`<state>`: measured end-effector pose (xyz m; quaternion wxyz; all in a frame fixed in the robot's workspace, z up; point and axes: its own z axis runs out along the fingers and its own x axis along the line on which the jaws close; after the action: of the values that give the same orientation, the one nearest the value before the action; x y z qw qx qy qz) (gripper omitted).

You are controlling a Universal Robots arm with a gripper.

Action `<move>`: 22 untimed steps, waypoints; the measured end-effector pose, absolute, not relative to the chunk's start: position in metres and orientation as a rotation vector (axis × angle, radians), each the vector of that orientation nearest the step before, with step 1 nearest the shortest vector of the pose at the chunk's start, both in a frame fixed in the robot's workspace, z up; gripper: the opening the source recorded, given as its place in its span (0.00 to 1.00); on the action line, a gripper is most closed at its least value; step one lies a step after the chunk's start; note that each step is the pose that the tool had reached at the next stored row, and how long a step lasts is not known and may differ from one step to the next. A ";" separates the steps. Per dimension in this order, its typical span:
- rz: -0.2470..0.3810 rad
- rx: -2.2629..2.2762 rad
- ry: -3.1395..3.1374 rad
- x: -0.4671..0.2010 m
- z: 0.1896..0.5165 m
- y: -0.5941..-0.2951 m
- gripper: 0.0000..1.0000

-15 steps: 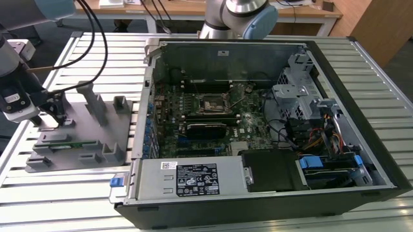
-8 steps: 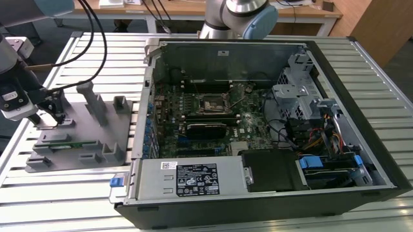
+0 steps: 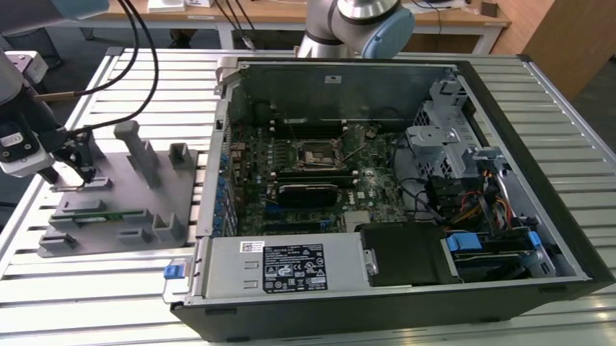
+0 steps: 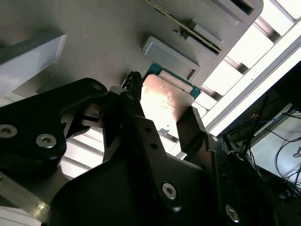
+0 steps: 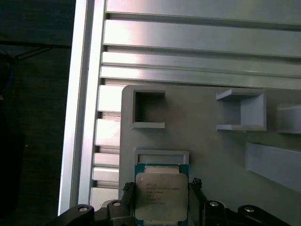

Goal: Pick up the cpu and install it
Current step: 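Pick up the cpu and move it towards the insertion slot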

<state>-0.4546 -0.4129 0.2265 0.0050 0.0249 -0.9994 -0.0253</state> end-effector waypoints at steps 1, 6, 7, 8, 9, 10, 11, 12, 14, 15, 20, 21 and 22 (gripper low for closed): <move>-0.079 0.078 -3.130 -0.455 0.227 -0.413 0.54; -0.079 0.078 -3.130 -0.455 0.230 -0.413 0.54; -0.079 0.078 -3.130 -0.455 0.231 -0.413 0.54; -0.079 0.078 -3.130 -0.455 0.231 -0.413 0.54; -0.079 0.078 -3.130 -0.455 0.232 -0.413 0.54; -0.079 0.078 -3.130 -0.455 0.232 -0.413 0.54; -0.079 0.078 -3.130 -0.455 0.233 -0.413 0.54; -0.079 0.078 -3.130 -0.455 0.233 -0.413 0.54; -0.080 0.078 -3.130 -0.455 0.234 -0.413 0.54; -0.079 0.078 -3.130 -0.455 0.235 -0.413 0.54; -0.079 0.078 -3.130 -0.455 0.237 -0.413 0.54; -0.079 0.078 -3.130 -0.455 0.237 -0.413 0.54; -0.079 0.078 -3.130 -0.455 0.238 -0.413 0.54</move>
<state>-0.4546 -0.4128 0.2378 0.0048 0.0250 -0.9994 -0.0253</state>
